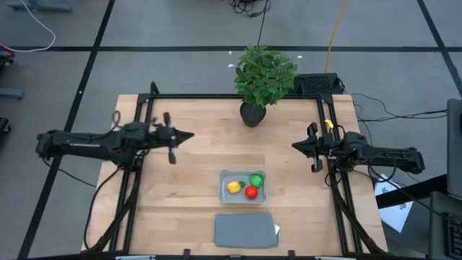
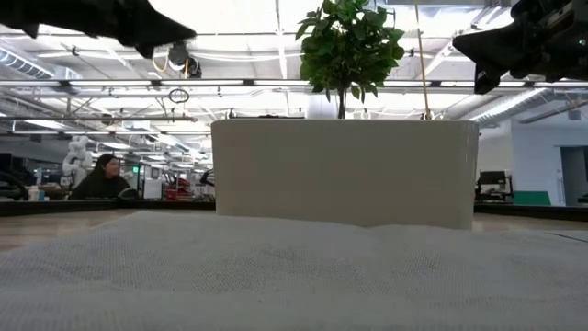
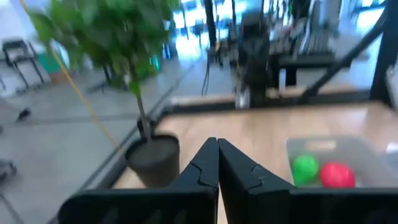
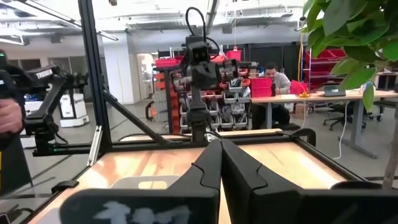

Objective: Pick and placing Produce into tupperware
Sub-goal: Return to Home Position

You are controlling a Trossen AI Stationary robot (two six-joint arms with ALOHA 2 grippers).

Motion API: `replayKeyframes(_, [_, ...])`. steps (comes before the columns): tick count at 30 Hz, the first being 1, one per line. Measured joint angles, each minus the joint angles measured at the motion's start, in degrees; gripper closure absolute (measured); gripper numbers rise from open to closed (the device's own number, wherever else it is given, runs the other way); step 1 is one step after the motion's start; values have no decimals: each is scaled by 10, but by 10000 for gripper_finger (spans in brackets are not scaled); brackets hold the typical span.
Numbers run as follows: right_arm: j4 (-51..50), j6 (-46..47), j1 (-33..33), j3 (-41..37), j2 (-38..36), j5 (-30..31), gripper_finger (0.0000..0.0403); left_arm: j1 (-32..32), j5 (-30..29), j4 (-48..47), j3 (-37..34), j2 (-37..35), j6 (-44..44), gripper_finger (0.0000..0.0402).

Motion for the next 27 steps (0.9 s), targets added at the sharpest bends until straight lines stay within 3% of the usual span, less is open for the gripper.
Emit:
replayKeyframes(4, [-16,2,0,0,-16,0,403,-2,28,2,-27,-63,1,401])
replayKeyframes(9, [-28,9,0,0,-20,0,403,-13,32,36,-95,-74,-17,401])
replayKeyframes(17, [-39,17,0,0,-23,0,403,-42,-14,59,-148,-137,-11,402])
replayKeyframes(21, [-49,19,0,1,-31,0,403,-50,-8,25,-148,-196,-3,402])
replayKeyframes(27, [-68,19,0,1,-35,-2,403,-53,-9,-101,-148,-257,-15,402])
